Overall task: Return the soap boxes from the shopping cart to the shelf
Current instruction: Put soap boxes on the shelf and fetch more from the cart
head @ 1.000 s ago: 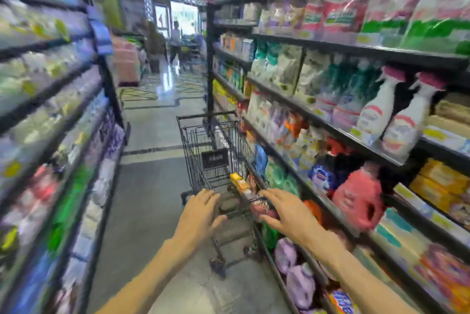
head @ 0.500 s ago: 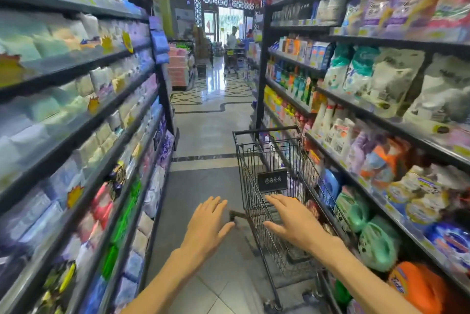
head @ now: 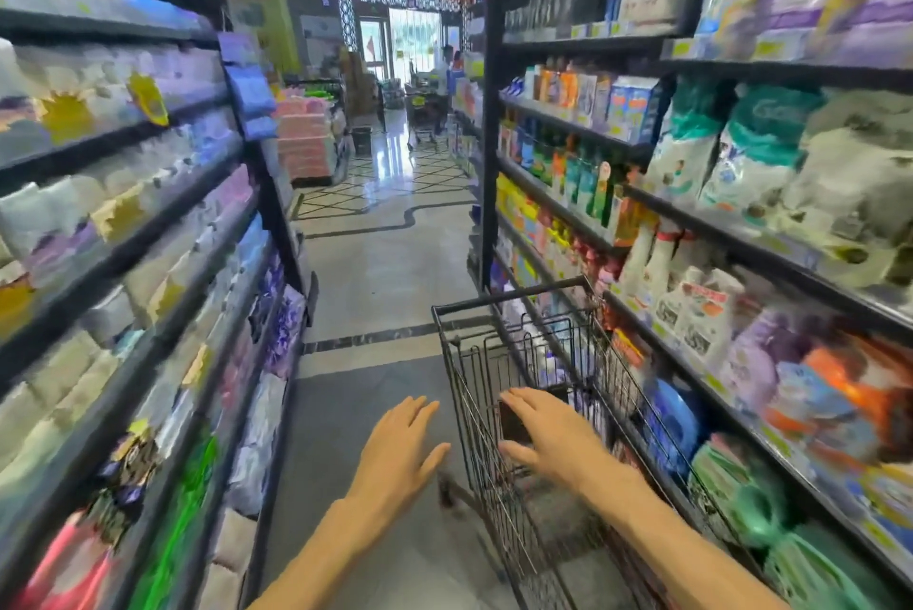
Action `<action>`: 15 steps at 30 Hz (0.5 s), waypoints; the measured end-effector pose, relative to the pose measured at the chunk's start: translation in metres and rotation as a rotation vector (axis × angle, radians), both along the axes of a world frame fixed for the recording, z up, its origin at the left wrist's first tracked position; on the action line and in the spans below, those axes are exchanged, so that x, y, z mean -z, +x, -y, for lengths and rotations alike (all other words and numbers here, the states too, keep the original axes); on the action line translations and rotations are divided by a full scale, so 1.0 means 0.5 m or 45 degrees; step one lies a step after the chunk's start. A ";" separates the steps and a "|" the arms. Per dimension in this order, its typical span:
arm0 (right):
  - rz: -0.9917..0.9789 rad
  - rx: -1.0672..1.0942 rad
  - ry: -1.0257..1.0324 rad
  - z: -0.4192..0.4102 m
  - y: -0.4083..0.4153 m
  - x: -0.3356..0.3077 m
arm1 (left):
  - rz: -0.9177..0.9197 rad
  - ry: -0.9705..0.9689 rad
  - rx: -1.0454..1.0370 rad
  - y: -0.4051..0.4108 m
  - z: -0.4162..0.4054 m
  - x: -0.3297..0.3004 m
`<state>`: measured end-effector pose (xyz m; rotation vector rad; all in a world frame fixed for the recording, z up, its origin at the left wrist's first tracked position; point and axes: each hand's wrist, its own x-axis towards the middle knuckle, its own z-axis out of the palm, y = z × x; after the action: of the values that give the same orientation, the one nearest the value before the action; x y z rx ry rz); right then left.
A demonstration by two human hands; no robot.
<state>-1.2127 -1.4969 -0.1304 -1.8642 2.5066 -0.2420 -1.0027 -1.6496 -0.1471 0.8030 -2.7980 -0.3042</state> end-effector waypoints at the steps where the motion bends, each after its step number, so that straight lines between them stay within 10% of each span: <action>1: 0.012 0.036 -0.009 0.013 -0.024 0.003 | -0.018 0.009 0.026 -0.032 0.020 -0.002; 15: 0.118 0.875 -0.015 -0.021 -0.277 0.050 | -0.013 -0.042 0.948 -0.569 0.169 0.026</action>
<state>-1.3510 -1.4865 -0.1553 -0.8941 2.9707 -0.3295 -1.2870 -1.7343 -0.1599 -0.2827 -2.9629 -0.3643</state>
